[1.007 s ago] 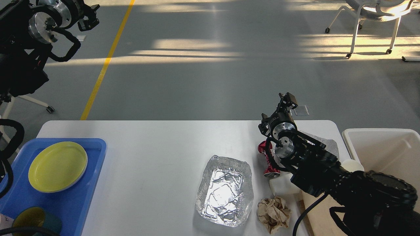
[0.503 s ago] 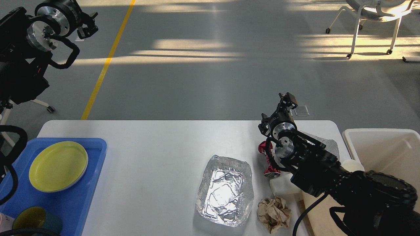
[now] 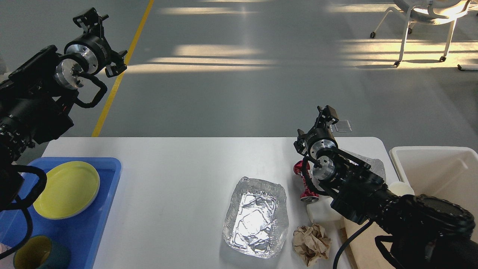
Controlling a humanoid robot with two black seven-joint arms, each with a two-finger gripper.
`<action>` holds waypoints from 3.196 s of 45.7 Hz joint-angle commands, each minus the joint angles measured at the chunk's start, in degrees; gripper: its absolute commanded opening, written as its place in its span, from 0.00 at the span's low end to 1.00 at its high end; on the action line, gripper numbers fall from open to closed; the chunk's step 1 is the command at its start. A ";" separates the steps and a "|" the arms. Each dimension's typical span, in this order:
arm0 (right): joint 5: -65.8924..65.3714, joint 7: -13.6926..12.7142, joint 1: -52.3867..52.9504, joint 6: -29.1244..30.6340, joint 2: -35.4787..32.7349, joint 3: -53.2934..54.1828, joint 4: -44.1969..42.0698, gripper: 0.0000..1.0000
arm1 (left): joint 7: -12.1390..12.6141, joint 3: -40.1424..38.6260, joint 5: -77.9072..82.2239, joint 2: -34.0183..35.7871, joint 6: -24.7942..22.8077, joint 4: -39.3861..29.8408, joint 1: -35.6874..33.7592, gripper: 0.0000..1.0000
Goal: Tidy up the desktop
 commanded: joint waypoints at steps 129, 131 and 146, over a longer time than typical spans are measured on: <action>-0.03 0.00 0.00 0.00 0.00 -0.09 -0.01 1.00 | -46.09 -3.48 0.26 -11.34 -5.70 -0.79 22.86 0.96; -0.03 0.00 0.00 0.00 -0.08 -0.09 -0.09 1.00 | -46.00 -5.59 0.17 -11.43 -7.90 -0.79 23.65 0.96; 0.05 0.00 0.00 0.00 0.00 0.00 -0.09 1.00 | -45.47 -12.28 0.61 -12.75 -13.45 -0.70 27.34 0.95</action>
